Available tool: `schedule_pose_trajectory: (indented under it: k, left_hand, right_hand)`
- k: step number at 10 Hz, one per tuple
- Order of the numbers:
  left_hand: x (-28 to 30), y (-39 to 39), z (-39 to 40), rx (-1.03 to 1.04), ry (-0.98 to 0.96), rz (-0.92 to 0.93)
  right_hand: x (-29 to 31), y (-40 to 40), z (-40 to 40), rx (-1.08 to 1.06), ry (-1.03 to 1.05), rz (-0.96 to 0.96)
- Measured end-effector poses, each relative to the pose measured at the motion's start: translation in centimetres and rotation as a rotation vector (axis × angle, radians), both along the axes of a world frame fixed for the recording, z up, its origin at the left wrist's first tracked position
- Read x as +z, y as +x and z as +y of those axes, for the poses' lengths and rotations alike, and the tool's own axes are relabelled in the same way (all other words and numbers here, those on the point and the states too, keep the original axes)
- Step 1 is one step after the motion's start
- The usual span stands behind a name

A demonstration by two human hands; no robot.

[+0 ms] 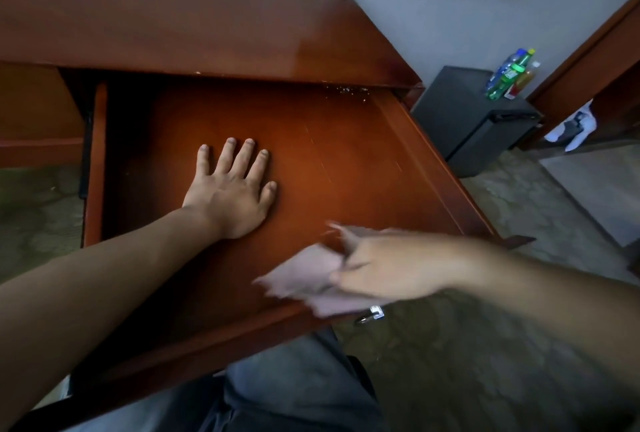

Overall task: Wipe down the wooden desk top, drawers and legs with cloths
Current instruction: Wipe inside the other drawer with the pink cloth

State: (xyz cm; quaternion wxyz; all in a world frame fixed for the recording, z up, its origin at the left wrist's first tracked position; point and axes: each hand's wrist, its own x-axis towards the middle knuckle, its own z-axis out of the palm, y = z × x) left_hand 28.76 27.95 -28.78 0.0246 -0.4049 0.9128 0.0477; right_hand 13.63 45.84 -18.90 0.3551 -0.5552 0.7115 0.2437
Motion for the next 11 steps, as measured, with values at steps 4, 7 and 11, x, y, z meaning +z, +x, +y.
schedule_pose_trajectory:
  k: [4,7,11]
  left_hand:
    - [0.0,-0.2,0.7,0.007,-0.018,-0.042]
    - [-0.2,-0.2,0.6,0.025,-0.006,-0.016]
    - [0.3,-0.1,0.8,0.017,0.000,-0.020]
  right_hand:
    - [-7.0,-11.6,-11.0,-0.608,-0.507,0.408]
    - [-8.5,-6.3,-11.6,0.003,-0.685,0.180]
    - [-7.1,-13.0,-12.1,-0.281,-0.764,0.519]
